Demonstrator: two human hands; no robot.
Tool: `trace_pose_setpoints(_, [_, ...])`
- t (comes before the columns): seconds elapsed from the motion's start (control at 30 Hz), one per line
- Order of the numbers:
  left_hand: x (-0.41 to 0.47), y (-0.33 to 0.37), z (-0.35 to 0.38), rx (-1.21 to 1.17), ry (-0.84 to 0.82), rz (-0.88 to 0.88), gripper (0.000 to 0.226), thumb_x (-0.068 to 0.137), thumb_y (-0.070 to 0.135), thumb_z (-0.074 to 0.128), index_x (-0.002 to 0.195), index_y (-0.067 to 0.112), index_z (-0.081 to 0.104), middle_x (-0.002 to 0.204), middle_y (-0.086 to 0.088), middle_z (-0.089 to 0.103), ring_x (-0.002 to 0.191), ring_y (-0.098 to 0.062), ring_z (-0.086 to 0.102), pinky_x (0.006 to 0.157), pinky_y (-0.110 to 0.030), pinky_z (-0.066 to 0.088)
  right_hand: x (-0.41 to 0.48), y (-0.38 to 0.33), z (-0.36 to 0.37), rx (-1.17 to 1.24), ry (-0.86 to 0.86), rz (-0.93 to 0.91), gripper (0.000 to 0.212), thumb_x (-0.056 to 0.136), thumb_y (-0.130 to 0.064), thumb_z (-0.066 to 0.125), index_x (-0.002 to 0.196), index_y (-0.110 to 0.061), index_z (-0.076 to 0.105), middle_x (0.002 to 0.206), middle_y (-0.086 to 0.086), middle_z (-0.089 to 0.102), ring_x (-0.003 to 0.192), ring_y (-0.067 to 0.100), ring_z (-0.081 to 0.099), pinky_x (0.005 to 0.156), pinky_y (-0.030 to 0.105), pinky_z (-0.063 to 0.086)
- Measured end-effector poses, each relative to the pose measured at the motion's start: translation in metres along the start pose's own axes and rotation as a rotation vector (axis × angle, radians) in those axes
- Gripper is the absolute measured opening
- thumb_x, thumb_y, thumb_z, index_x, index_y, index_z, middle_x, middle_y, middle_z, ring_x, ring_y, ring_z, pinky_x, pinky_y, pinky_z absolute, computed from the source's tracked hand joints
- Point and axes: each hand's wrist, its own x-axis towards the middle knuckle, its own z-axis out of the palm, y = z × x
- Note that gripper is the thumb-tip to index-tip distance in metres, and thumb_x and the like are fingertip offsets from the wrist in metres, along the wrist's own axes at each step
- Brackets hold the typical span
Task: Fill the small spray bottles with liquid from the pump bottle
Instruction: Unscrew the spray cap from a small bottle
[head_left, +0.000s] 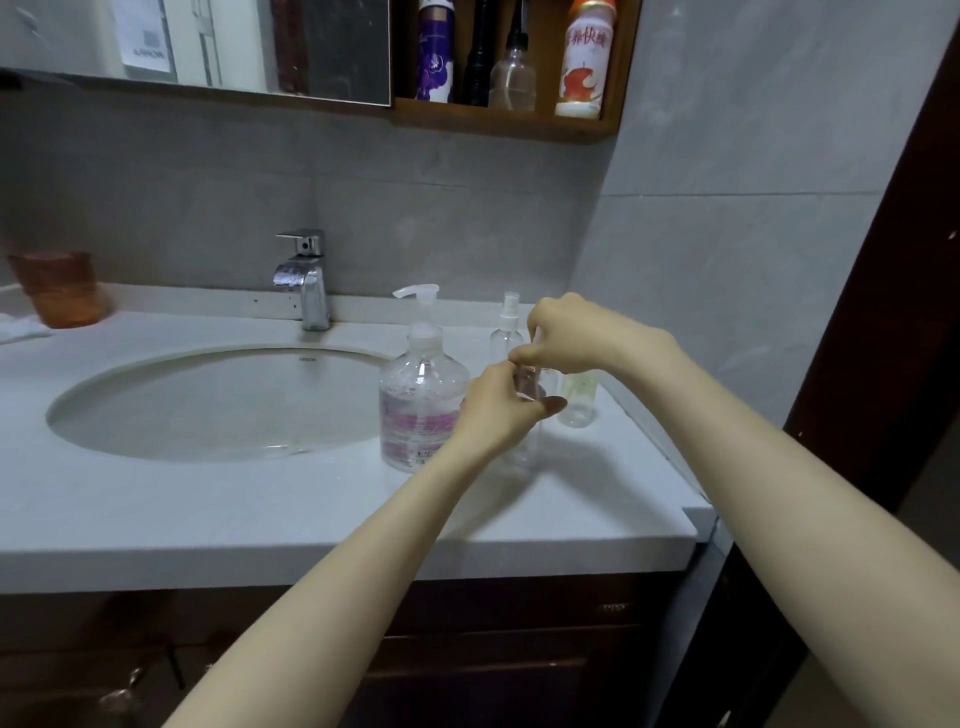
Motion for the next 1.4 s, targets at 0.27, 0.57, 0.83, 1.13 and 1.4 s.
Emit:
trace_pose_setpoints(0.27, [0.002, -0.008, -0.008, -0.135, -0.098, 0.01, 0.015, 0.08, 0.014, 0.072, 0.086, 0.014, 0.058, 0.073, 0.007, 0.055, 0.077, -0.016, 0.059, 0.072, -0.025, 0.042, -0.002, 0.014, -0.008, 0.095, -0.133, -0.208, 0.008, 0.088, -0.034, 0.059, 0.083, -0.028, 0.056, 0.091, -0.004, 0.063, 0.082, 0.015, 0.055, 0.071, 0.032, 0.045])
trace_pose_setpoints(0.57, [0.001, -0.009, -0.006, -0.152, -0.096, 0.042, 0.012, 0.081, 0.013, 0.07, 0.084, 0.017, 0.059, 0.073, 0.007, 0.053, 0.075, -0.016, 0.057, 0.072, -0.026, 0.042, -0.003, 0.009, -0.006, 0.174, -0.007, -0.202, 0.018, 0.081, -0.032, 0.07, 0.075, -0.02, 0.057, 0.077, 0.002, 0.067, 0.06, 0.016, 0.062, 0.053, 0.024, 0.047])
trace_pose_setpoints(0.83, [0.002, -0.01, -0.003, -0.144, -0.083, 0.012, 0.016, 0.081, 0.013, 0.071, 0.091, 0.017, 0.059, 0.078, 0.006, 0.055, 0.071, -0.011, 0.058, 0.067, -0.022, 0.042, -0.003, 0.007, -0.012, 0.134, -0.094, -0.162, 0.036, 0.079, -0.047, 0.068, 0.097, -0.017, 0.06, 0.077, -0.003, 0.062, 0.061, 0.012, 0.059, 0.051, 0.023, 0.046])
trace_pose_setpoints(1.13, [0.004, -0.009, -0.003, -0.107, -0.07, 0.026, 0.021, 0.082, 0.015, 0.071, 0.099, 0.011, 0.061, 0.081, 0.008, 0.059, 0.077, -0.01, 0.062, 0.068, -0.022, 0.045, 0.003, 0.004, -0.016, 0.165, -0.164, -0.187, 0.018, 0.08, -0.023, 0.067, 0.097, -0.02, 0.062, 0.086, 0.001, 0.065, 0.072, 0.015, 0.064, 0.049, 0.019, 0.05])
trace_pose_setpoints(1.4, [0.0, -0.01, -0.002, -0.158, -0.054, 0.009, 0.024, 0.081, 0.016, 0.071, 0.101, 0.012, 0.058, 0.085, 0.011, 0.06, 0.083, -0.01, 0.063, 0.069, -0.018, 0.045, -0.003, 0.007, -0.024, 0.131, -0.185, -0.207, 0.019, 0.082, -0.01, 0.062, 0.097, -0.023, 0.064, 0.085, -0.009, 0.061, 0.07, 0.012, 0.058, 0.052, 0.016, 0.041])
